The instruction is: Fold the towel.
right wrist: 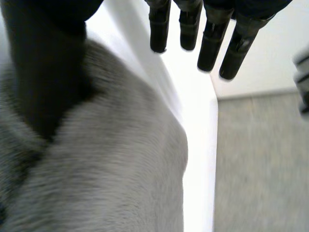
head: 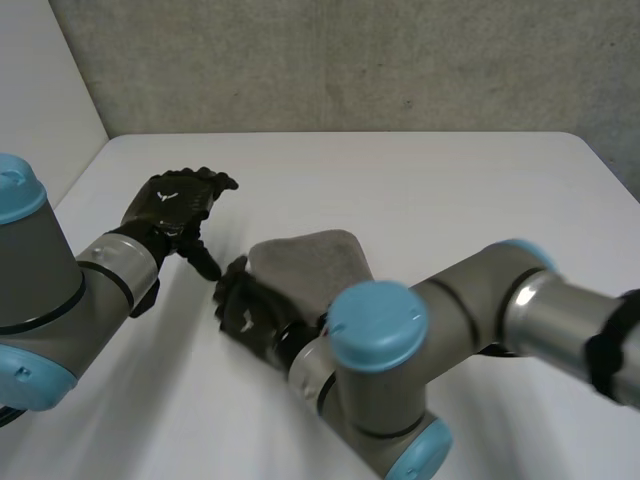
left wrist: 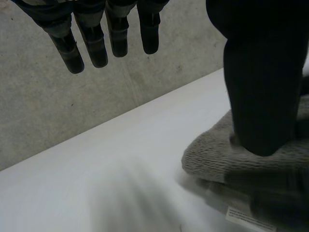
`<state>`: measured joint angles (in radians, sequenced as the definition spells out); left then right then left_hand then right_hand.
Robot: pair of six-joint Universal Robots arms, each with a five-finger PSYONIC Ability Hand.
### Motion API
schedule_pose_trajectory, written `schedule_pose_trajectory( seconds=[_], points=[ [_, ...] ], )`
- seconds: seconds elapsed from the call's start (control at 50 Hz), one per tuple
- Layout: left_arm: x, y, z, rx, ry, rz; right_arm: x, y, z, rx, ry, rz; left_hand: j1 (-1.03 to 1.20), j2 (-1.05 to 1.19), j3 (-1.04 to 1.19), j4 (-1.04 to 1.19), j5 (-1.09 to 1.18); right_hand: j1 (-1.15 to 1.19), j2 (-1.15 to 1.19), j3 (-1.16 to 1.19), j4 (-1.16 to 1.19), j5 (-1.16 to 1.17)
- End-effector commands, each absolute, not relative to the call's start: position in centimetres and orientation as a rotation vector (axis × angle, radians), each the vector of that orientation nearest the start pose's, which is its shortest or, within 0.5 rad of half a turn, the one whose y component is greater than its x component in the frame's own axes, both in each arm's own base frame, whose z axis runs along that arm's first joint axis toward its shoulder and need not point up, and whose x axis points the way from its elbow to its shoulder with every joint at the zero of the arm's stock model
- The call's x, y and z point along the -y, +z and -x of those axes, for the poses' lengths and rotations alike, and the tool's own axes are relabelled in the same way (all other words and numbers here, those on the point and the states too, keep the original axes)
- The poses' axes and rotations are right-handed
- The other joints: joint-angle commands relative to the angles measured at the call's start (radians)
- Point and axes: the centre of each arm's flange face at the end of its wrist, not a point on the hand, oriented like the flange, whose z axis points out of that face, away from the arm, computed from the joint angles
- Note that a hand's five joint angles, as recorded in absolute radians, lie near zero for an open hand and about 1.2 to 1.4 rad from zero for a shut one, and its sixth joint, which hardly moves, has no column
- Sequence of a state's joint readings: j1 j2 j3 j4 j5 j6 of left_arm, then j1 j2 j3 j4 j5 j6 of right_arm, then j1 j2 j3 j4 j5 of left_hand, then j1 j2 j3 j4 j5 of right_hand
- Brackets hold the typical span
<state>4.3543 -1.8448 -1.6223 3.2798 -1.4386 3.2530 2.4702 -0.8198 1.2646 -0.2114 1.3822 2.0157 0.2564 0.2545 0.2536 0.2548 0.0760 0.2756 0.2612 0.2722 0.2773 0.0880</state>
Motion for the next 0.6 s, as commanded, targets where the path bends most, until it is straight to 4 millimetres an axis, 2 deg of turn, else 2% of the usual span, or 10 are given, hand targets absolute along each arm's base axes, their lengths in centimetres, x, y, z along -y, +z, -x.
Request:
schedule_pose_trajectory(
  seconds=[0.02, 0.04, 0.06, 0.08, 0.12, 0.14, 0.18, 0.3, 0.44, 0.6],
  points=[
    [27.0, 21.5, 25.9, -2.554, -2.159, -0.742, 19.7, 19.2, -38.0, -1.657, -1.867, 1.426, 0.01, 0.012, 0.013, 0.012, 0.016, -0.101, -0.087, -0.098, -0.103, -0.088],
    [27.0, 21.5, 25.9, -2.554, -2.159, -0.742, 19.7, 19.2, -38.0, -1.657, -1.867, 1.424, 0.01, 0.012, 0.013, 0.012, 0.016, -0.101, -0.087, -0.098, -0.103, -0.088],
    [27.1, 21.6, 26.0, -2.567, -2.167, -0.725, 20.6, 19.9, -37.0, -1.716, -1.837, 1.291, 0.01, 0.012, 0.013, 0.012, 0.016, -0.101, -0.087, -0.098, -0.103, -0.088],
    [27.1, 21.6, 26.0, -2.567, -2.168, -0.725, 20.6, 19.9, -37.0, -1.717, -1.836, 1.29, 0.01, 0.012, 0.013, 0.012, 0.016, -0.101, -0.087, -0.098, -0.103, -0.088],
    [27.4, 21.1, 26.3, -2.629, -2.166, -0.676, 21.8, 20.4, -35.6, -1.791, -1.74, 1.102, 0.01, 0.012, 0.013, 0.012, 0.016, -0.101, -0.087, -0.098, -0.103, -0.088],
    [27.4, 21.1, 26.3, -2.629, -2.166, -0.676, 21.8, 20.4, -35.6, -1.791, -1.739, 1.101, 0.01, 0.012, 0.013, 0.012, 0.016, -0.101, -0.087, -0.098, -0.103, -0.088],
    [27.5, 20.3, 26.7, -2.711, -2.151, -0.617, 22.7, 20.1, -34.5, -1.869, -1.615, 1.005, 0.013, 0.015, 0.016, 0.014, 0.019, -0.101, -0.087, -0.098, -0.103, -0.088],
    [27.1, 18.5, 27.6, -2.802, -2.083, -0.624, 23.5, 18.9, -33.9, -1.948, -1.494, 0.957, 0.016, 0.018, 0.019, 0.017, 0.022, -0.101, -0.087, -0.098, -0.103, -0.088],
    [25.4, 15.3, 30.4, -2.903, -1.971, -0.747, 25.2, 15.4, -34.3, -2.052, -1.401, 0.954, 0.013, 0.015, 0.016, 0.014, 0.019, -0.101, -0.087, -0.098, -0.103, -0.088],
    [25.4, 12.0, 31.0, -2.967, -1.844, -0.729, 25.9, 13.1, -34.5, -2.11, -1.369, 0.967, 0.013, 0.015, 0.016, 0.014, 0.019, -0.101, -0.087, -0.098, -0.103, -0.088]
  ],
)
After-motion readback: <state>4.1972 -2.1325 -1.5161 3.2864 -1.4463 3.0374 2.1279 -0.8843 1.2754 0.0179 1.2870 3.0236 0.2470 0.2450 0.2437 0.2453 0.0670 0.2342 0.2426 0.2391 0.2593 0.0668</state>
